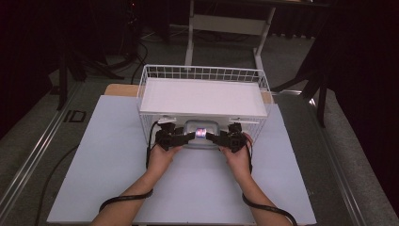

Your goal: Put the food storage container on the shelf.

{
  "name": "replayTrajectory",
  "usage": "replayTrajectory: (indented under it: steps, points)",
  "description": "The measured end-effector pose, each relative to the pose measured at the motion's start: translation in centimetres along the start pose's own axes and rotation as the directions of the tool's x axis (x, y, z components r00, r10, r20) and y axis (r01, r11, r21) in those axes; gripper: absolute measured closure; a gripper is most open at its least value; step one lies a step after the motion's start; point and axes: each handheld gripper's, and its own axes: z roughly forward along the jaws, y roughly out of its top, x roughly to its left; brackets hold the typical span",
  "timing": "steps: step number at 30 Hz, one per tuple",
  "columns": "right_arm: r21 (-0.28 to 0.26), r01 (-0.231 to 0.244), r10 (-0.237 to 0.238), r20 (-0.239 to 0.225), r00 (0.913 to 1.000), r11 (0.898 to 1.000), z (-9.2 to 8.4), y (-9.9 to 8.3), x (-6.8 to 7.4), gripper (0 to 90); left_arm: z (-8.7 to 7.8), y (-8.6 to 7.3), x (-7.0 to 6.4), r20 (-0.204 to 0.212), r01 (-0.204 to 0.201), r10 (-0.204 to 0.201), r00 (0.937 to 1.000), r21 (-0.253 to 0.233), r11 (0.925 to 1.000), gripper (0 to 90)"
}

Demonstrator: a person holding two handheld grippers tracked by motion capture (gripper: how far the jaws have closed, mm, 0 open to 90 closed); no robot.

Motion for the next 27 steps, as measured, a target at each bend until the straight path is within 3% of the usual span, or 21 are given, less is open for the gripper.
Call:
replayTrajectory:
  steps: [1,4,8,9,11,13,15,16,17,19,22,23,24,26,27]
  points:
    - [-0.004,0.023,-0.023,0.019,0.9996,1.000,0.1,0.0,0.0,35.0,0.3,-0.1,0.1,-0.004,-0.008,0.008,1.0000,0.015,0.9999,42.1]
    - [-0.002,0.034,-0.034,0.031,0.9989,0.999,0.2,0.0,0.0,34.9,0.5,-0.4,0.5,0.032,0.004,-0.004,0.9995,0.000,1.0000,41.1]
    - [0.020,0.010,-0.011,0.038,0.9992,1.000,0.1,0.4,0.0,35.6,0.4,-0.3,0.4,0.025,0.012,-0.012,0.9996,-0.002,0.9999,41.3]
    - [0.043,-0.024,0.022,0.054,0.9983,0.999,-0.2,0.6,0.3,36.0,0.2,-0.2,0.4,0.021,0.022,-0.021,0.9995,-0.011,0.9997,41.3]
    - [0.045,-0.045,0.042,0.063,0.9971,0.998,-0.3,0.6,0.5,36.0,0.0,0.1,0.4,0.016,0.027,-0.026,0.9995,-0.014,0.9995,41.5]
    - [0.032,-0.016,0.014,0.073,0.9972,0.999,-0.2,0.6,0.4,36.0,-0.1,0.2,0.2,-0.005,0.018,-0.018,0.9998,-0.015,0.9997,41.6]
    - [0.008,0.024,-0.025,0.079,0.9966,1.000,-0.1,0.5,0.2,36.1,0.0,0.2,0.1,0.000,0.022,-0.022,0.9997,-0.024,0.9995,41.5]
    - [-0.006,0.037,-0.036,0.077,0.9964,0.999,0.0,0.4,0.2,36.1,-0.1,0.1,0.1,0.001,0.006,-0.006,1.0000,-0.026,0.9996,41.5]
    - [-0.029,0.063,-0.061,0.081,0.9949,0.998,0.0,0.3,0.1,36.1,-0.1,0.2,0.1,0.008,-0.011,0.012,0.9999,-0.023,0.9997,41.5]
    - [-0.052,0.117,-0.112,0.097,0.9890,0.992,-0.1,0.1,0.1,36.1,-0.4,0.1,0.0,0.011,-0.009,0.010,0.9999,-0.035,0.9993,41.5]
    - [-0.066,0.135,-0.127,0.109,0.9859,0.989,-0.7,-0.1,0.6,36.1,-1.0,0.0,-0.3,0.005,0.002,-0.002,1.0000,-0.038,0.9993,41.3]
    - [-0.075,0.149,-0.140,0.113,0.9838,0.986,-0.9,-0.1,0.8,36.0,-1.2,0.0,-0.2,0.008,-0.026,0.026,0.9996,-0.038,0.9989,41.3]
    - [-0.079,0.162,-0.152,0.113,0.9819,0.984,-1.2,-0.2,0.9,36.2,-1.5,-0.2,-0.5,0.019,-0.002,0.003,0.9998,-0.040,0.9992,41.3]
    - [-0.079,0.163,-0.154,0.102,0.9827,0.983,-1.3,-0.3,0.9,36.2,-1.5,-0.2,-0.5,0.019,-0.002,0.003,0.9998,-0.040,0.9992,41.2]
    - [-0.082,0.207,-0.198,0.114,0.9736,0.975,-1.6,-0.9,1.2,37.8,-2.7,-0.5,-1.1,0.010,-0.073,0.074,0.9972,-0.040,0.9965,37.9]
